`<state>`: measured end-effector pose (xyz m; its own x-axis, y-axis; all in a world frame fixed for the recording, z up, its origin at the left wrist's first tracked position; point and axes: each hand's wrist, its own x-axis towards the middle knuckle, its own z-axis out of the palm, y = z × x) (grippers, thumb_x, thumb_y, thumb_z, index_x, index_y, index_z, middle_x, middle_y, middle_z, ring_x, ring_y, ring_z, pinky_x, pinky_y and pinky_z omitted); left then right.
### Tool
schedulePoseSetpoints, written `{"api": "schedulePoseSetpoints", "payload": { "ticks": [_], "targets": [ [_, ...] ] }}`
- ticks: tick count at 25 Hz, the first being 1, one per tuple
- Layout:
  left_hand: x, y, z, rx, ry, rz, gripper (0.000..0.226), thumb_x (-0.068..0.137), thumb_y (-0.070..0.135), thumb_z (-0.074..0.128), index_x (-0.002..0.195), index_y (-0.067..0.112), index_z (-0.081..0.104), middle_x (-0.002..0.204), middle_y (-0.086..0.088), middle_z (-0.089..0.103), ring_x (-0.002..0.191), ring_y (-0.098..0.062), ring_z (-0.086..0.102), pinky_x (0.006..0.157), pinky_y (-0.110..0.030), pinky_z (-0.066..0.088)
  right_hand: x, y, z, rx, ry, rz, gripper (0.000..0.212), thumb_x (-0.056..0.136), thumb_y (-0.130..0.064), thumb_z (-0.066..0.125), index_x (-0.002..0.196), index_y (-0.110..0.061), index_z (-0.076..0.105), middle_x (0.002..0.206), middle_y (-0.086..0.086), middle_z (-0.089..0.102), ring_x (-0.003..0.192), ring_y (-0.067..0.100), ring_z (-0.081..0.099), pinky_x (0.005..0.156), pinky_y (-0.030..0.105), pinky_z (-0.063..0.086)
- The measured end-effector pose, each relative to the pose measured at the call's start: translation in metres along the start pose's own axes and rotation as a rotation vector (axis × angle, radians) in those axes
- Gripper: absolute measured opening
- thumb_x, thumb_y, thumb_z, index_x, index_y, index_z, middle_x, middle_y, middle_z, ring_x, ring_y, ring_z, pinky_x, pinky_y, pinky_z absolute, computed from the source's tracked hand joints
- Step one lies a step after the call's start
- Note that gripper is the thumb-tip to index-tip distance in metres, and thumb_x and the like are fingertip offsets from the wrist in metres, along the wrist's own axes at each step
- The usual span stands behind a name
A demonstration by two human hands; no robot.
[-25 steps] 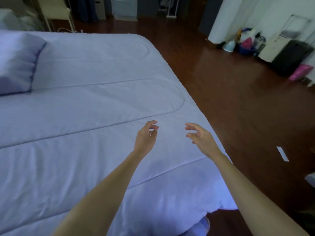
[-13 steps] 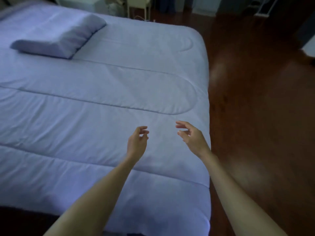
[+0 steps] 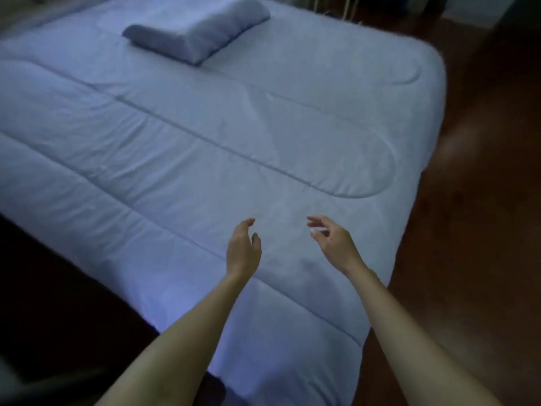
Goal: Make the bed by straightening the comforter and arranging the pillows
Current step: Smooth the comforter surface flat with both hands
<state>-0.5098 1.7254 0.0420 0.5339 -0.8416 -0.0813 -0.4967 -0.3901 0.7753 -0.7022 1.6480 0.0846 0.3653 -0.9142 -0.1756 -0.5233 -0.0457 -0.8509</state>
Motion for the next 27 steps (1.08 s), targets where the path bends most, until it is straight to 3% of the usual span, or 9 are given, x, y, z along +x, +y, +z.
{"api": "schedulePoseSetpoints", "payload": {
  "ticks": [4,7,11,15,17,19,22,27],
  "targets": [
    [-0.019,-0.006,0.021,0.01,0.071,-0.072,0.038,0.094,0.006,0.048,0.132,0.008,0.05,0.134,-0.008,0.056,0.124,-0.023,0.051,0.1,-0.031,0.04,0.025,0.02,-0.002,-0.043,-0.065,-0.065,0.028,0.092,-0.011,0.054,0.118,-0.017,0.063,0.106,-0.004,0.066,0.09,0.012,0.062,0.071,0.0,0.04],
    [-0.034,0.007,0.049,-0.018,0.204,-0.125,0.037,0.094,0.007,0.046,0.131,0.01,0.05,0.133,-0.005,0.056,0.123,-0.02,0.052,0.097,-0.029,0.04,0.039,0.044,-0.005,-0.076,-0.146,-0.142,0.03,0.091,-0.007,0.053,0.118,-0.014,0.063,0.115,0.002,0.066,0.094,0.016,0.063,0.072,0.001,0.039],
    [-0.07,0.024,0.104,-0.126,0.417,-0.257,0.038,0.096,0.005,0.042,0.133,0.01,0.049,0.134,-0.005,0.055,0.123,-0.019,0.053,0.1,-0.028,0.042,0.045,0.079,0.0,-0.204,-0.339,-0.302,0.035,0.089,-0.009,0.054,0.123,-0.012,0.06,0.126,0.009,0.061,0.115,0.028,0.057,0.096,0.03,0.044],
    [-0.086,0.04,0.152,-0.132,0.489,-0.369,0.047,0.097,0.005,0.036,0.143,0.01,0.037,0.148,-0.004,0.042,0.136,-0.016,0.04,0.111,-0.022,0.028,0.057,0.098,0.006,-0.488,-0.493,-0.421,0.048,0.096,-0.022,0.044,0.144,-0.02,0.039,0.154,0.002,0.033,0.143,0.023,0.027,0.117,0.048,0.019],
    [-0.088,0.035,0.173,0.01,0.441,-0.357,0.05,0.097,0.015,0.034,0.146,0.009,0.033,0.153,-0.006,0.036,0.142,-0.02,0.031,0.119,-0.034,0.02,0.073,0.116,0.002,-0.73,-0.511,-0.489,0.053,0.099,-0.034,0.037,0.15,-0.027,0.023,0.161,-0.003,0.014,0.149,0.021,0.01,0.117,0.051,0.005],
    [-0.093,0.023,0.187,0.324,0.351,-0.324,0.058,0.095,0.035,0.025,0.149,0.013,0.028,0.157,-0.003,0.029,0.146,-0.021,0.024,0.119,-0.042,0.012,0.091,0.136,-0.011,-0.866,-0.445,-0.55,0.056,0.098,-0.043,0.033,0.151,-0.033,0.016,0.162,-0.004,0.009,0.149,0.021,0.007,0.116,0.054,0.002],
    [-0.105,0.006,0.19,0.566,0.324,-0.417,0.07,0.092,0.056,0.019,0.153,0.021,0.018,0.16,0.003,0.019,0.148,-0.019,0.016,0.119,-0.043,0.008,0.124,0.164,-0.042,-0.921,-0.334,-0.47,0.054,0.099,-0.044,0.029,0.15,-0.035,0.015,0.162,-0.003,0.01,0.149,0.023,0.009,0.115,0.056,0.004],
    [-0.139,-0.011,0.172,0.535,0.345,-0.608,0.086,0.085,0.07,0.014,0.154,0.019,0.005,0.162,0.005,0.007,0.149,-0.017,0.006,0.12,-0.041,0.003,0.165,0.193,-0.119,-0.929,-0.261,-0.171,0.053,0.099,-0.05,0.018,0.15,-0.041,0.004,0.162,-0.01,-0.004,0.149,0.018,-0.003,0.115,0.058,0.002]
  ]
}}
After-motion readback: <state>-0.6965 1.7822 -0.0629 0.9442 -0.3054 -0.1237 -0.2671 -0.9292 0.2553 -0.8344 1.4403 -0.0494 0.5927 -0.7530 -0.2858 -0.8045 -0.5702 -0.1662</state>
